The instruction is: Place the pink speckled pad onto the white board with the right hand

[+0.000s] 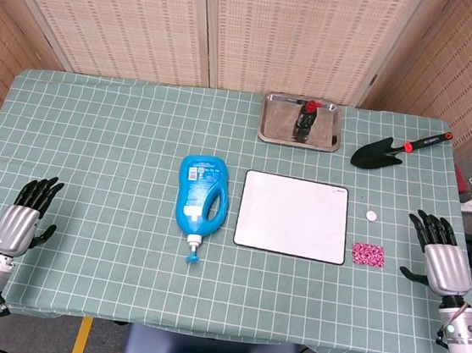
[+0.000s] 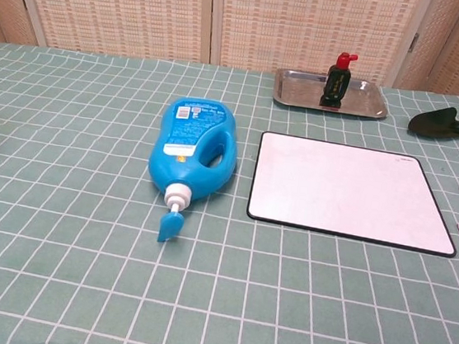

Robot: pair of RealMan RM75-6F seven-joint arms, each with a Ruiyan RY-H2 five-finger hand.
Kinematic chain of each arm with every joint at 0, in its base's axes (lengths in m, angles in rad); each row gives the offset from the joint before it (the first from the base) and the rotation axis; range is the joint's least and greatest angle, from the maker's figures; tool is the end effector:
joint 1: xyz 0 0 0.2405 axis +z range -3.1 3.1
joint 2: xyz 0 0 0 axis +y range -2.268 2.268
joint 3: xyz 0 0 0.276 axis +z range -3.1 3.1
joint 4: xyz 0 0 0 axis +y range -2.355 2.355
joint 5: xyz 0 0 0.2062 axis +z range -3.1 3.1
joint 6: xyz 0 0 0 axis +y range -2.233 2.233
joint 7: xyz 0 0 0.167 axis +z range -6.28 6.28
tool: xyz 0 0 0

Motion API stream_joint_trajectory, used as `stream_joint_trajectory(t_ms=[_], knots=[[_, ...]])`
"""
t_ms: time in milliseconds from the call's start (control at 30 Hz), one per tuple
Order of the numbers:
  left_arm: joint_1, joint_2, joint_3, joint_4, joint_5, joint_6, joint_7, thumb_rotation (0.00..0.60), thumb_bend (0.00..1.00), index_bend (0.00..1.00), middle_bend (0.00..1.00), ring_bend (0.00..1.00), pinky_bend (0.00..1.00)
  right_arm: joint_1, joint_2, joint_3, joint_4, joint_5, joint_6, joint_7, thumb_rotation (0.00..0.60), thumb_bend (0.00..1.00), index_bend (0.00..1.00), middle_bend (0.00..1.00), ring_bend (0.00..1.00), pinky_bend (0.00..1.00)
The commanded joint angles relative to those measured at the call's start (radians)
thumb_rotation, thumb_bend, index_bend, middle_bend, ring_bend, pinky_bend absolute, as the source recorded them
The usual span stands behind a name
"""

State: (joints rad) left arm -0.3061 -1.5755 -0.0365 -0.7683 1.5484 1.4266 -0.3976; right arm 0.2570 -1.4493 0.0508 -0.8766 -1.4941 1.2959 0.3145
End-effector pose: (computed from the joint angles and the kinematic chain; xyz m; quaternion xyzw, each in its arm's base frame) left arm -0.3713 0.2965 0.0872 -0.6381 -0.3421 -0.4334 0.5367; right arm -0.4062 -0.2820 0.1188 0.6343 -0.3735 0.3501 0.5793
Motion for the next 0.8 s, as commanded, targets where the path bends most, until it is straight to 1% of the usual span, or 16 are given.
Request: stream_joint_trajectory(t_ms=[33,67,100,167,233,300,367,467,567,667,800], knots=[[-0.001,-0.003,0.0,0.002,0.002,0.007,0.034,0.6,0.28,0.0,0.0,0.0,0.0,0.013,0.078,-0.009,-0.124,0.032,-0.094,-0.066,0.6,0.0,0.0,0.02,0.02,0.19],[0.0,-0.005,0.0,0.002,0.002,0.009,0.045,0.6,0.28,0.0,0.0,0.0,0.0,0.019,0.096,-0.008,-0.16,0.038,-0.113,-0.084,0.6,0.0,0.0,0.04,0.04,0.26],[0.0,-0.006,0.0,0.001,0.002,0.008,0.051,0.6,0.28,0.0,0.0,0.0,0.0,0.024,0.106,-0.006,-0.184,0.042,-0.123,-0.1,0.6,0.0,0.01,0.1,0.11,0.36],[0.0,-0.006,0.0,-0.002,0.002,0.008,0.063,0.6,0.28,0.0,0.0,0.0,0.0,0.037,0.121,-0.001,-0.228,0.05,-0.144,-0.13,0.6,0.0,0.04,0.23,0.29,0.55],[0.0,-0.007,-0.002,-0.003,0.001,0.012,0.08,0.6,0.28,0.0,0.0,0.0,0.0,0.052,0.128,0.003,-0.258,0.061,-0.175,-0.149,0.6,0.0,0.09,0.39,0.5,0.73],[0.001,-0.009,-0.003,-0.004,-0.001,0.014,0.096,0.6,0.28,0.0,0.0,0.0,0.0,0.065,0.131,0.007,-0.278,0.077,-0.207,-0.173,0.6,0.0,0.13,0.53,0.65,0.85],[0.002,-0.008,-0.003,-0.009,-0.003,0.012,0.109,0.6,0.28,0.0,0.0,0.0,0.0,0.077,0.133,0.013,-0.3,0.106,-0.245,-0.214,0.6,0.0,0.17,0.66,0.76,0.93],[0.003,-0.008,-0.003,-0.012,0.0,0.02,0.134,0.6,0.28,0.0,0.0,0.0,0.0,0.092,0.128,0.026,-0.317,0.155,-0.284,-0.296,0.6,0.0,0.23,0.78,0.85,0.98],[0.004,-0.009,0.001,-0.016,0.005,0.026,0.149,0.6,0.28,0.0,0.0,0.0,0.0,0.109,0.123,0.036,-0.333,0.208,-0.334,-0.357,0.6,0.0,0.3,0.88,0.93,1.0],[0.003,-0.007,0.004,-0.022,0.008,0.023,0.155,0.6,0.28,0.0,0.0,0.0,0.0,0.126,0.117,0.041,-0.339,0.252,-0.377,-0.409,0.6,0.0,0.33,0.93,0.97,1.0],[0.002,-0.006,0.006,-0.025,0.01,0.022,0.155,0.6,0.28,0.0,0.0,0.0,0.0,0.145,0.103,0.047,-0.335,0.296,-0.419,-0.447,0.6,0.0,0.33,0.94,0.97,1.0]])
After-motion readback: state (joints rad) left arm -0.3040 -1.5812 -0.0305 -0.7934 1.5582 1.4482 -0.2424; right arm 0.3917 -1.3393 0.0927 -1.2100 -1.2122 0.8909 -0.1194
